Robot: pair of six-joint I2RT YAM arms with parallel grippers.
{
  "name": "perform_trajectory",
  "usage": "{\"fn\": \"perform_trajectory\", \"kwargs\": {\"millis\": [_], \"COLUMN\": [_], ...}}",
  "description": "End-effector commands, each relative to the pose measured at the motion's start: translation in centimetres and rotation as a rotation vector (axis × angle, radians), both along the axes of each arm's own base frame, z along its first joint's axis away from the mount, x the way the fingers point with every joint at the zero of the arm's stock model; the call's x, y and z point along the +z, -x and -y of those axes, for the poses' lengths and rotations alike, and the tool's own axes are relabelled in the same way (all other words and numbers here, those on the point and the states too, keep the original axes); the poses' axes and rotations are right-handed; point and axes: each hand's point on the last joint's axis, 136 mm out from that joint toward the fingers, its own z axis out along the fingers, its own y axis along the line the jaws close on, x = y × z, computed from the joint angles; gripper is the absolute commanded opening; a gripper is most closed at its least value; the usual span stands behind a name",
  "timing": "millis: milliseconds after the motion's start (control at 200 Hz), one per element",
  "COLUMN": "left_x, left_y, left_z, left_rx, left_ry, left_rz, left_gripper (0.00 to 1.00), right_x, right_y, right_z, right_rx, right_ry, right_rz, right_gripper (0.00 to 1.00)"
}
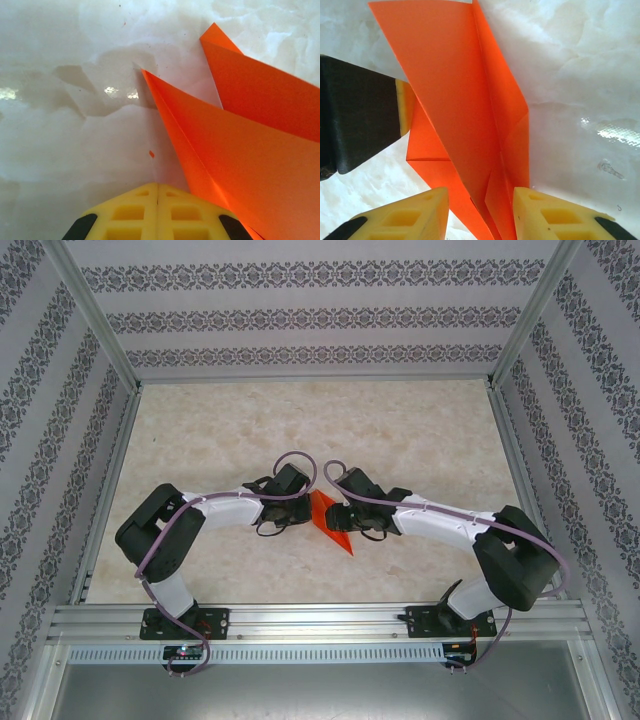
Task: Fold a paper plane with a square sheet of paper (pick it up from the middle)
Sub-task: Move the paper plane to the center of the table.
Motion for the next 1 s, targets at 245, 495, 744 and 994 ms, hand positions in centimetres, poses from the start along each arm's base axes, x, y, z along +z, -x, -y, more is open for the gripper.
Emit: {"fn": "perform_trajectory", "kwargs": {"millis": [245,495,744,994], "left_x": [-0.1,-0.2,0.7,4.4], "left_y": [-0.1,-0.1,-0.3,-1.1], "left_z": [0.7,0.8,0.6,-1.6], "left_rx": [-0.031,-0.036,-0.024,0.057], "left_ry": [0.009,0.006,0.017,-0.011], "left_rz": [0.007,0.001,0.028,0.152], "left_gripper": [0.02,0.01,0.02,0.02], "right_x": [-1.7,-3.9,-4.6,-3.4], "right_y": [0.2,0.7,0.8,0.5], "right_z": [-0.6,-0.1,-0.2,0.4], "right_rx": [0.051,0.065,0.072,-0.005], "right_ry": [0.052,0.139,0.182,0.241], "right_rz": [-0.015,-0.056,-0.056,-0.058], "right_gripper": [0.39,0.29,0.21,0.06]}}
